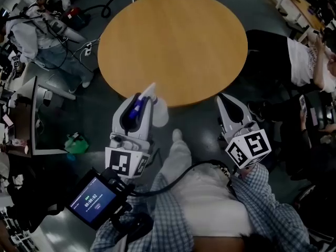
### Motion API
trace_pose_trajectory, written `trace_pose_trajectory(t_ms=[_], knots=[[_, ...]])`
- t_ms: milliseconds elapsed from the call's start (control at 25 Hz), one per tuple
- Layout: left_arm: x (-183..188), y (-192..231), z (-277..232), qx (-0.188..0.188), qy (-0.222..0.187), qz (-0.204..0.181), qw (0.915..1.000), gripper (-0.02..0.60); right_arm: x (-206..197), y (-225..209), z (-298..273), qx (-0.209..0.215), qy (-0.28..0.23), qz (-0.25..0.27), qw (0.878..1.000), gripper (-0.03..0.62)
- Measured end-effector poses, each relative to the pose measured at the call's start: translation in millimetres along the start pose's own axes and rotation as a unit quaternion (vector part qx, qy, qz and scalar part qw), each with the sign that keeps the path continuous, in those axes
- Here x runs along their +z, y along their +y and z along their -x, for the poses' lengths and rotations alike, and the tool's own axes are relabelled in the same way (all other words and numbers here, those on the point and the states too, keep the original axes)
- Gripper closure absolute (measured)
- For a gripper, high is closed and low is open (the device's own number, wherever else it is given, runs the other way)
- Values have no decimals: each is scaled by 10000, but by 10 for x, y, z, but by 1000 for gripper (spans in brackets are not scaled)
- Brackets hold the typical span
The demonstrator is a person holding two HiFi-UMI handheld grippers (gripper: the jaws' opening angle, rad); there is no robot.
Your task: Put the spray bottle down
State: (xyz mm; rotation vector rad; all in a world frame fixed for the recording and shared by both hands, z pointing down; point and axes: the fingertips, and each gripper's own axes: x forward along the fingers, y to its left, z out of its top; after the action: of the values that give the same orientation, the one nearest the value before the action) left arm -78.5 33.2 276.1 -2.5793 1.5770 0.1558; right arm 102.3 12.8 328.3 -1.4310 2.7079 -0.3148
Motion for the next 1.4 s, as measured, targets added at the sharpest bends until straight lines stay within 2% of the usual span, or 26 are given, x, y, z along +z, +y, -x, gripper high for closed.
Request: trace_pose_trajectory(t_ms=[160, 400, 600, 880, 1200, 1400], knots=[[-51, 97, -178, -145, 20, -5, 9999, 479, 57, -39, -233, 1, 3, 93, 10000, 589], [-212, 649, -886, -263, -2, 388, 9989, 479, 96, -268, -1074, -30, 180, 143, 9997, 589], [-392, 866, -1182, -516, 142, 454, 9975, 479, 18, -387, -1316, -209, 417, 137, 9988, 589], [-543, 1130, -1739, -526, 181, 648, 9963, 479, -60, -654, -1680, -313, 658, 14, 9973, 589], [-773, 1185, -2172, -532, 285, 674, 9959, 479, -56, -962, -1917, -327, 722, -29, 9969, 589], [-943, 1173, -2236, -522, 474, 672, 9952, 479, -83, -1048, -1993, -257, 805, -133, 9963, 589]])
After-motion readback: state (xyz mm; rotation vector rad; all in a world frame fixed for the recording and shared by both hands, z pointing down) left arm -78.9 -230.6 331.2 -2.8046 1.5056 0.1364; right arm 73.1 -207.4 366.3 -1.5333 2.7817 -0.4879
